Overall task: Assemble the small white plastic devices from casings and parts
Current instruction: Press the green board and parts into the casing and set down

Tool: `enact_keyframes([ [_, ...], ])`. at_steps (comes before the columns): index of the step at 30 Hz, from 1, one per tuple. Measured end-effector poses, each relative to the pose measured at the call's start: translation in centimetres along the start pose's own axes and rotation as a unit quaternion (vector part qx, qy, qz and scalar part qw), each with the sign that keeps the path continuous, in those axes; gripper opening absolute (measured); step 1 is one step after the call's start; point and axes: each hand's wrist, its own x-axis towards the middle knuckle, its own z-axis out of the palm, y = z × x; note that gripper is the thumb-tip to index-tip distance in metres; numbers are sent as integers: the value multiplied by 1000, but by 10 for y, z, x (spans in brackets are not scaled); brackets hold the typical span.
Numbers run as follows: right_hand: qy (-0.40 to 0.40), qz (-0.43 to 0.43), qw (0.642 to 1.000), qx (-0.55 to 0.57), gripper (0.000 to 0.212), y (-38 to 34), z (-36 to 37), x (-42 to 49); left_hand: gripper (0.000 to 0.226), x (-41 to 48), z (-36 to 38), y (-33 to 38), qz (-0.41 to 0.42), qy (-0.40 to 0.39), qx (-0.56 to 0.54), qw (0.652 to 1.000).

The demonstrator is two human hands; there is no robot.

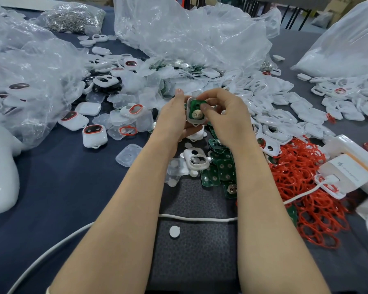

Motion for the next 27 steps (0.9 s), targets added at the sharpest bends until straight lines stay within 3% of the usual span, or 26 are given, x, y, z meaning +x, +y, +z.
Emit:
enact_keyframes([
  [9,43,-17,996,-80,21,2,2,0,39,-2,0,1,-3,2,-8,1000],
  [16,63,-13,994,-86,23,4,3,1,13,-7,-1,0,23,-30,-5,999],
  [27,59,87,994,27,13,7,3,4,19,-10,-4,0,59,-61,7,996],
])
